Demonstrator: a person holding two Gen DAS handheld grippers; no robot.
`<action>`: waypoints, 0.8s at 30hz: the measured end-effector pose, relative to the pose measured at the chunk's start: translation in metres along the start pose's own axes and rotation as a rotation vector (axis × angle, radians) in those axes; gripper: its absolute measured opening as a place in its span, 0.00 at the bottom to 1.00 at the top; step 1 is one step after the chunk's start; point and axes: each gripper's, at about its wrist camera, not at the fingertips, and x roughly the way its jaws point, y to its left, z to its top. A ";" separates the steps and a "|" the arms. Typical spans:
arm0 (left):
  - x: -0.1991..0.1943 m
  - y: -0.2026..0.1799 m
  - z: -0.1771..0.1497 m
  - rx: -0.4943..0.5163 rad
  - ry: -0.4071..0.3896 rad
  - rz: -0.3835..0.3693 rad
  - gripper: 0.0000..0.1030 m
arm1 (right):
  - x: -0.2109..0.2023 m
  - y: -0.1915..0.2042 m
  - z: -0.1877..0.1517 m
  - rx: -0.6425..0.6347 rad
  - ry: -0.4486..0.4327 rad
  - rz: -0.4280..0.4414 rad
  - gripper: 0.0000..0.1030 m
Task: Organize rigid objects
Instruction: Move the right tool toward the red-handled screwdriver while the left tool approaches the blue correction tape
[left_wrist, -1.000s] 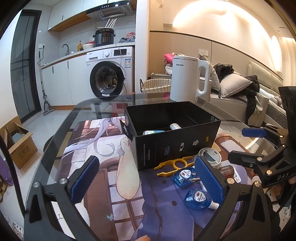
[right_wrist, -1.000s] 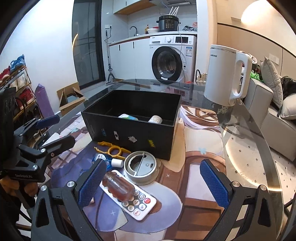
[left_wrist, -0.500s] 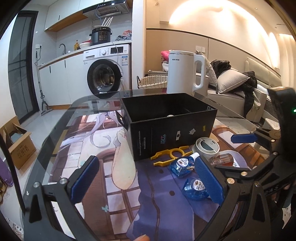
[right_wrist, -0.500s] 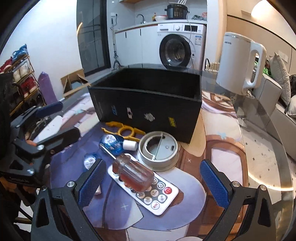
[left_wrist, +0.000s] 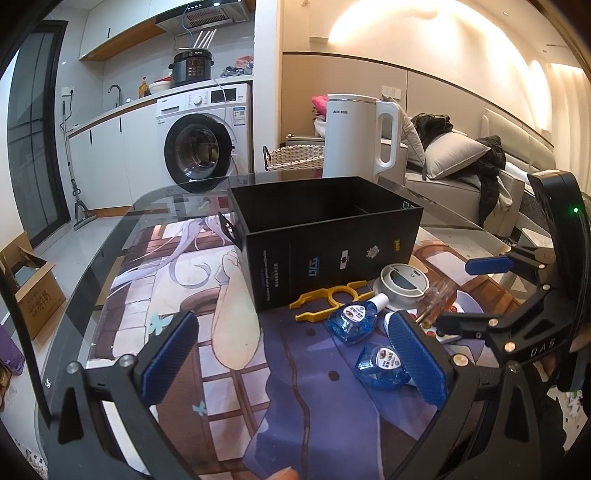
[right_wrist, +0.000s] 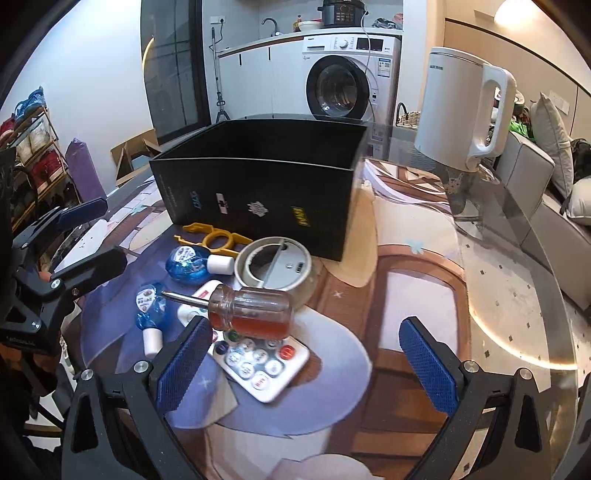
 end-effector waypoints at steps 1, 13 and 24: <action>0.000 0.000 0.000 0.002 0.001 0.000 1.00 | 0.000 -0.002 0.000 0.001 -0.001 -0.005 1.00; 0.003 0.005 -0.001 -0.017 0.012 0.003 1.00 | 0.005 0.021 0.005 0.004 -0.013 0.048 1.00; 0.003 0.013 -0.001 -0.043 0.012 0.010 1.00 | 0.018 0.033 0.010 0.045 -0.003 0.031 1.00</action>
